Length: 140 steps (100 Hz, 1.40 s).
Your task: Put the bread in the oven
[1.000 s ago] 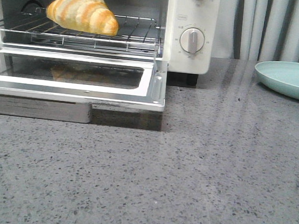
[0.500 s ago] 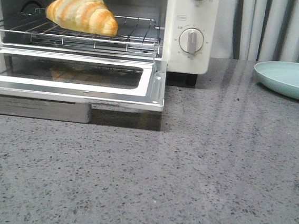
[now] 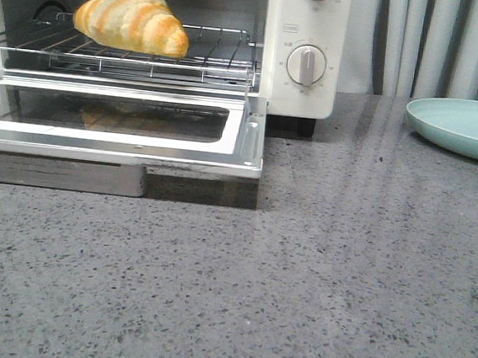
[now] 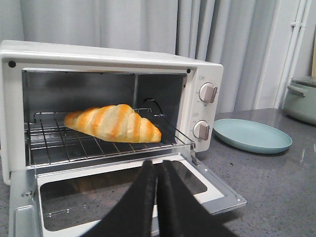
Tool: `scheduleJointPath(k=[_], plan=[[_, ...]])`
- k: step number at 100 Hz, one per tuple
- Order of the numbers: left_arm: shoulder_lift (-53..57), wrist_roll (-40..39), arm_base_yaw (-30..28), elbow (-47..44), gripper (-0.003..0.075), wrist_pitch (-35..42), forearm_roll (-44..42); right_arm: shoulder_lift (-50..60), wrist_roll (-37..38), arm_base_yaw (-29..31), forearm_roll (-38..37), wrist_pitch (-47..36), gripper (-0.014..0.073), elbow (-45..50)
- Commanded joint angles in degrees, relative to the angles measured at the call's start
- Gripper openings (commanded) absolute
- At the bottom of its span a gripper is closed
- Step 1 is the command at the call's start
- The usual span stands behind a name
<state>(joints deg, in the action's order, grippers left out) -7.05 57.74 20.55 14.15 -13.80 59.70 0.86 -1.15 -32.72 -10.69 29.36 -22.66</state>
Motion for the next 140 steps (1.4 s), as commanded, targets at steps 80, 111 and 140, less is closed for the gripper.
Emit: scheduleJointPath(k=[80, 111, 140], plan=[[8.97, -48.39, -15.61, -14.51, -0.0021, -3.87, -41.89, 0.31, 0.17, 0.45, -1.11, -4.66, -0.0062, -1.35], [8.97, -51.28, -15.61, -15.51, -0.0021, -4.13, -48.18, 0.31, 0.17, 0.45, -1.11, -4.57, -0.0062, -1.35], [8.97, -51.28, -15.61, -15.51, -0.0022, -4.04, -49.18, 0.31, 0.17, 0.45, -1.11, -4.57, -0.0062, -1.35]])
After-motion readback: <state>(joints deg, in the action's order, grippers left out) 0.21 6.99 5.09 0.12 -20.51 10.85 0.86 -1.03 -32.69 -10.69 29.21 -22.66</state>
